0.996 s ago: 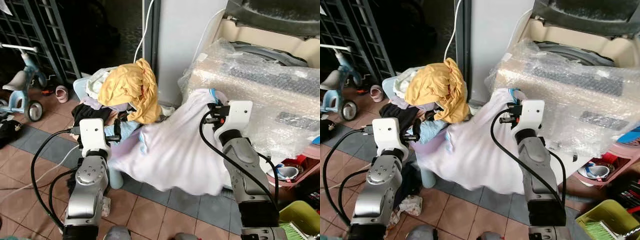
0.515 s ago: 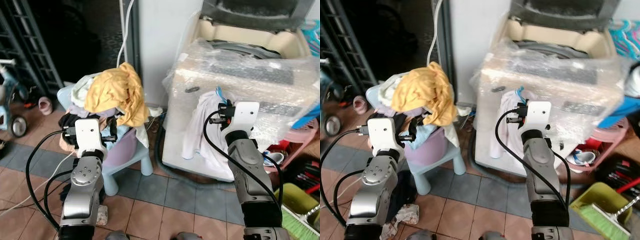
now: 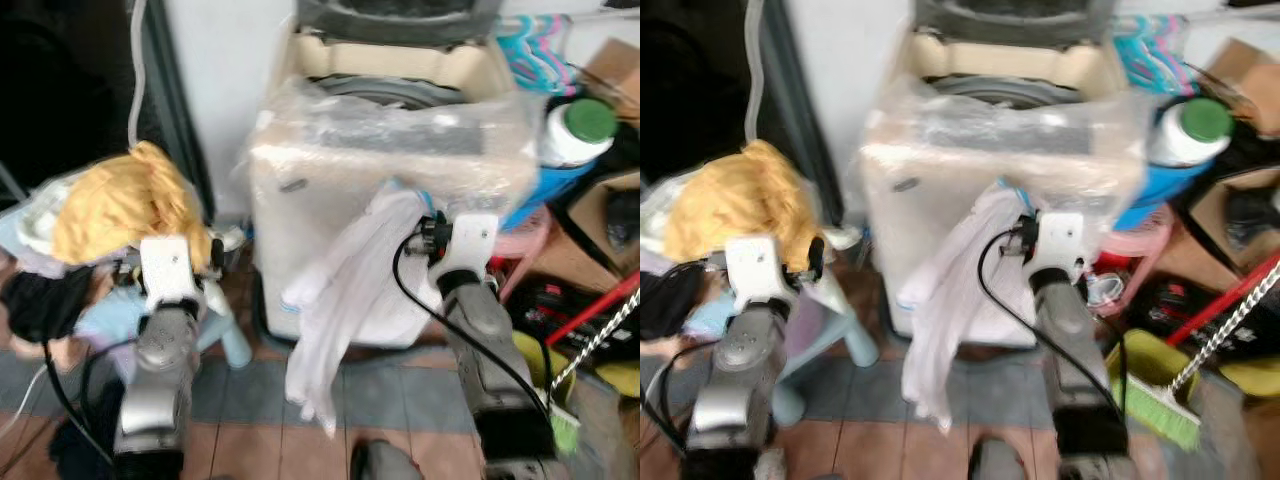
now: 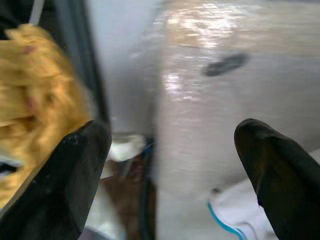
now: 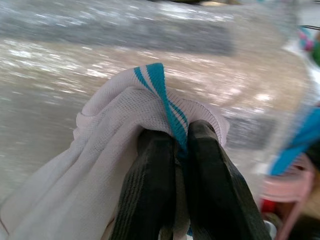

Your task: Clothes washing

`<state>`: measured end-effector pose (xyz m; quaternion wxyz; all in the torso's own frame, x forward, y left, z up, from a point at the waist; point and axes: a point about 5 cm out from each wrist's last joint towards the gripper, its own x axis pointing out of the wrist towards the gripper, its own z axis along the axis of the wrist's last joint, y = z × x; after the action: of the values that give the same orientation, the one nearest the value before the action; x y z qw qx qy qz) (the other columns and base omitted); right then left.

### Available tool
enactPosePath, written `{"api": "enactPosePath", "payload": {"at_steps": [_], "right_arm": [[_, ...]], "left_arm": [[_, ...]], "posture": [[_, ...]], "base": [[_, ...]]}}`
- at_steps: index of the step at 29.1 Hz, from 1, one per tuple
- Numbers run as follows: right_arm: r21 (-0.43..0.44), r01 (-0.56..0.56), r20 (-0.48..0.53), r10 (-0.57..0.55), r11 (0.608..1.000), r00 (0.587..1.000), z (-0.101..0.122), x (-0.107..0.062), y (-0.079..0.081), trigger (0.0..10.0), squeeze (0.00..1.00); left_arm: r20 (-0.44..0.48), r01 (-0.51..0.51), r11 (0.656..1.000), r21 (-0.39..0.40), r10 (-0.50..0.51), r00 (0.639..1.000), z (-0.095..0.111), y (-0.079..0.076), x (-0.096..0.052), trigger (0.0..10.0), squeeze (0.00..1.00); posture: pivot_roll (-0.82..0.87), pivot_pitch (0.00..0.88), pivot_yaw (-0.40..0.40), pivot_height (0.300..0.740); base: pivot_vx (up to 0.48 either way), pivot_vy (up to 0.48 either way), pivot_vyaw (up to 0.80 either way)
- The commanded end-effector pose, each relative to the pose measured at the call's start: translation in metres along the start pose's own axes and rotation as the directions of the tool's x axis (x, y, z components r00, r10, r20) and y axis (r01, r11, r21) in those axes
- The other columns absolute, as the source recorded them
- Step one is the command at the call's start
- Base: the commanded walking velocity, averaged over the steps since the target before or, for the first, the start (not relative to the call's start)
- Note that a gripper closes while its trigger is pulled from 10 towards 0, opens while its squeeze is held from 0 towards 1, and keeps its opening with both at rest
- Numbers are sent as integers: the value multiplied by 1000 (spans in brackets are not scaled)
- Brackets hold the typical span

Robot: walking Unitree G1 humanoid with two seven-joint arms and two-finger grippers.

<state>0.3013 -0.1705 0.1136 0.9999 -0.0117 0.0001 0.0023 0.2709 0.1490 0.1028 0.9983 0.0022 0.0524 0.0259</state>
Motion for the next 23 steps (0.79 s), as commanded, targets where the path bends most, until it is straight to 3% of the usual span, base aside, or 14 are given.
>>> {"api": "enactPosePath", "payload": {"at_steps": [1,10,14,23], "right_arm": [[6,16,44,-16,1000,999,7,0,0,10000,0],[6,23,32,-23,1000,999,2,-5,-1,10000,0],[15,27,26,-28,1000,999,0,-9,-2,10000,0],[26,26,30,-27,999,999,-1,-5,1,10000,0]], "left_arm": [[-2,-10,1000,12,10,1000,0,6,0,10000,0],[-25,-77,997,-11,76,997,-2,10,0,10000,0],[-2,-43,999,-22,43,999,0,9,0,10000,0],[-5,-59,998,32,60,998,7,17,11,10000,0]], "posture": [[-5,0,-8,740],[-8,0,-7,740],[-11,0,-4,740],[-6,0,15,740]], "base": [[0,-352,-800],[0,0,-800],[0,0,-716],[0,0,0]]}}
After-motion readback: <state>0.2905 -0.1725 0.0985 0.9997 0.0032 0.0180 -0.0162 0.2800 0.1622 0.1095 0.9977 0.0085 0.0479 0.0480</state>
